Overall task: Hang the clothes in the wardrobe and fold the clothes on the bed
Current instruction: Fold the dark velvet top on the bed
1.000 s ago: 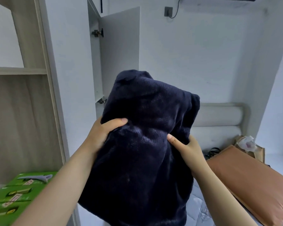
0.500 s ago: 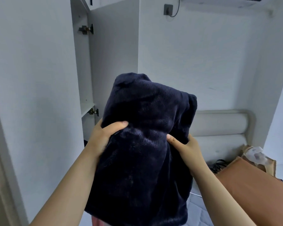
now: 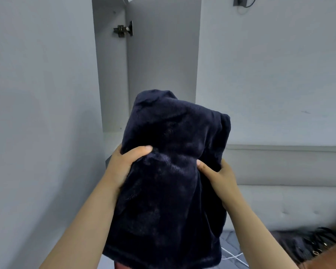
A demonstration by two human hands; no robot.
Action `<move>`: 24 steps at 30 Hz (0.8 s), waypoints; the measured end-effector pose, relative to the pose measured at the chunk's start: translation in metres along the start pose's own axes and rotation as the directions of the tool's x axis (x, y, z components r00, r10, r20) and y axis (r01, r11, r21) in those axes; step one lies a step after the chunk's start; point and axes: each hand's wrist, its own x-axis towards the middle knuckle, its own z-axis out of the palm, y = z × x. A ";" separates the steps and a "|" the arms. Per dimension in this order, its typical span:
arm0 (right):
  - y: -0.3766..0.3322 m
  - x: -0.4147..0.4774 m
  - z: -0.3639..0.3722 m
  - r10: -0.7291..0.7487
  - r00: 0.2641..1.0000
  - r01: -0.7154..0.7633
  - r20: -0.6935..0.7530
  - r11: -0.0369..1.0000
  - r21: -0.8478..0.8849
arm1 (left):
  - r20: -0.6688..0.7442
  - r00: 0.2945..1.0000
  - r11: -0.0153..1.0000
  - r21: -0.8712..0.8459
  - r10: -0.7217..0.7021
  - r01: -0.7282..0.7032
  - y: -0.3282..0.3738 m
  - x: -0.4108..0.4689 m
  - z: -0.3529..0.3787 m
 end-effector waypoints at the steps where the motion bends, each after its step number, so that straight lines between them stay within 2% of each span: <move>1: 0.004 0.010 0.006 -0.002 1.000 0.002 0.008 1.000 -0.004 | 0.001 1.000 1.000 -0.006 0.000 0.000 -0.002 0.009 -0.004; 9: 0.023 0.069 0.037 -0.047 0.999 0.047 0.013 0.998 -0.053 | -0.036 0.999 0.996 -0.077 0.031 -0.033 -0.018 0.060 -0.020; 13: 0.033 0.100 0.056 -0.066 0.997 0.069 0.044 0.996 -0.050 | -0.072 0.995 0.995 -0.060 0.072 -0.076 -0.019 0.087 -0.030; 19: 0.051 0.167 0.093 -0.102 0.992 0.103 0.071 0.995 -0.016 | -0.218 0.965 0.989 0.001 0.144 -0.148 -0.024 0.136 -0.039; 24: 0.058 0.238 0.136 -0.145 0.976 0.136 0.165 0.989 0.060 | -0.368 0.902 0.974 0.066 0.226 -0.217 -0.018 0.180 -0.046</move>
